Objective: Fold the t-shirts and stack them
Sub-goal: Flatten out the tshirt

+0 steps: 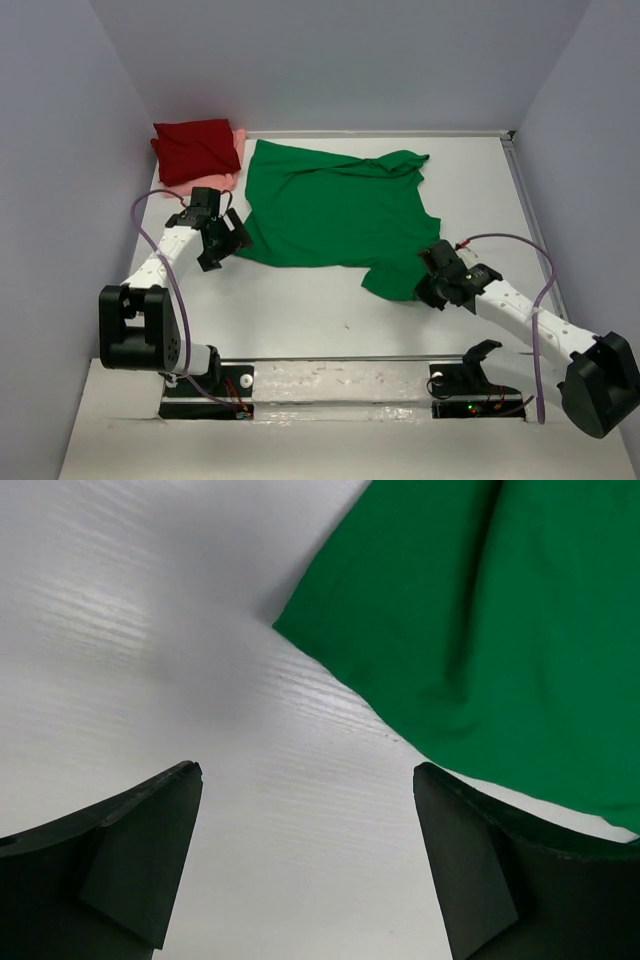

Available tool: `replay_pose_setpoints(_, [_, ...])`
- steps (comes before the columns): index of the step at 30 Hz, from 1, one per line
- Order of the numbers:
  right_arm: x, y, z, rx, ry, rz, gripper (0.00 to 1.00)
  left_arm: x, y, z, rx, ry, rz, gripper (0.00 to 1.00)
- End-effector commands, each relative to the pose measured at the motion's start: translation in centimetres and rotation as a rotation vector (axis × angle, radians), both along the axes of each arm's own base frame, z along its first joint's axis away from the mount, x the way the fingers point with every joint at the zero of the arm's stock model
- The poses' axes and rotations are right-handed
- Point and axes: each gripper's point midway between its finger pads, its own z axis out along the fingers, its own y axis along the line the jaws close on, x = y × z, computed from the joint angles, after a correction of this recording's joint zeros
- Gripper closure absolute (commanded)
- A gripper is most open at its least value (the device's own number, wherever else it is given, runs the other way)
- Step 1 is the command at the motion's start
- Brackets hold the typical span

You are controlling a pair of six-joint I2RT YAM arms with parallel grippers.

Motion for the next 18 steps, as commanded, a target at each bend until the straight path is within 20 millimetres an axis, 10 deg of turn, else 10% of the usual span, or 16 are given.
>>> replay_pose_setpoints(1, [0.9,0.0,2.0,0.003,-0.070,-0.014,1.00,-0.6,0.2,-0.8,0.004,0.015,0.035,0.04])
replay_pose_setpoints(8, [0.6,0.0,2.4,0.020,-0.082,-0.003,1.00,0.1,0.3,-4.1,0.014,0.089,0.040,0.08])
replay_pose_setpoints(18, [0.3,0.0,3.1,0.035,-0.103,0.009,1.00,3.1,0.1,-3.6,0.004,0.054,0.071,0.12])
